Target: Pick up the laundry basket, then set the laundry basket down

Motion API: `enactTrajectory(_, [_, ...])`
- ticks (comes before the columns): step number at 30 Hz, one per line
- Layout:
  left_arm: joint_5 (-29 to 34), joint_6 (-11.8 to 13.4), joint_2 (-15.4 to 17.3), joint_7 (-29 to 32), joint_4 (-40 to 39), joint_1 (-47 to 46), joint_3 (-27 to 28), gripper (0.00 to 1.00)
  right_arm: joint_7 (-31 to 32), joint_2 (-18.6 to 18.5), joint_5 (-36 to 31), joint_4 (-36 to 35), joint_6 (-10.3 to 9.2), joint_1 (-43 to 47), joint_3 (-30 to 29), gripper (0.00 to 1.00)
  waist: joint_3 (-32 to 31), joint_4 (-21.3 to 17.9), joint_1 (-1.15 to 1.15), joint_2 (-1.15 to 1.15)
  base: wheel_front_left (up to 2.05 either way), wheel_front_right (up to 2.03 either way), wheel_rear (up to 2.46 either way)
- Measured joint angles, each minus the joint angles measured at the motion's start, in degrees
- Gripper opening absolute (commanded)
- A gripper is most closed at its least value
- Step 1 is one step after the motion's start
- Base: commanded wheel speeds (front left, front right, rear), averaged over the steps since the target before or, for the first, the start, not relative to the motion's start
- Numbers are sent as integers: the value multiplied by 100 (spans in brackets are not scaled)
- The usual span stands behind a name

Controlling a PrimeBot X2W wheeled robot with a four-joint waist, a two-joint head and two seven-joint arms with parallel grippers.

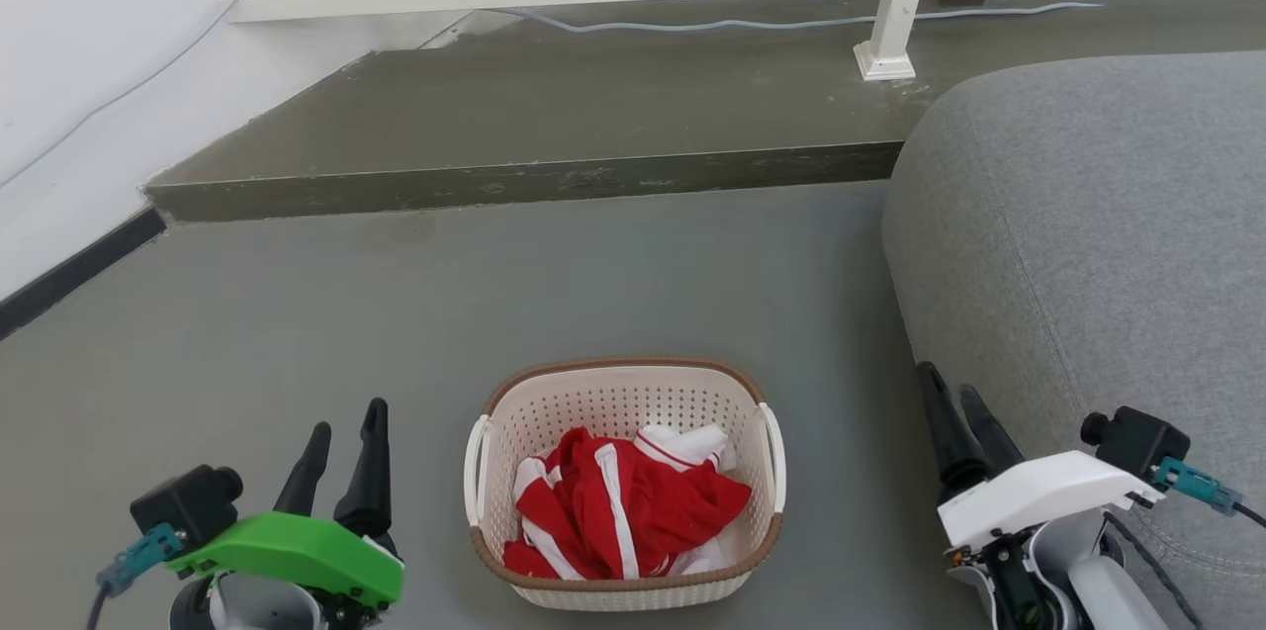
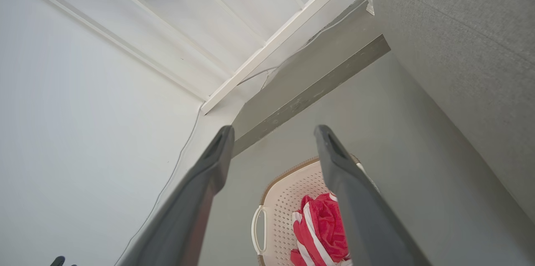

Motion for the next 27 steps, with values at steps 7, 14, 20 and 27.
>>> enactTrajectory(7, [590,146,23,-130,-44,22,-148,100,-126,-8,-528,-4,-90,2,185,100,-3,-3,0,0,0,0,0])
enactTrajectory(14, [1117,244,23,-238,-68,134,-258,100,-253,-11,-979,1,-177,19,347,100,-5,-6,0,0,0,0,0])
enactTrajectory(20, [1575,319,22,-364,-102,146,-333,100,-350,-12,-1373,0,-241,24,470,100,-5,-11,0,0,0,0,0])
enactTrajectory(27, [2045,417,22,-482,-146,175,-427,100,-470,-13,-1833,-4,-299,24,637,100,-5,-15,0,0,0,0,0])
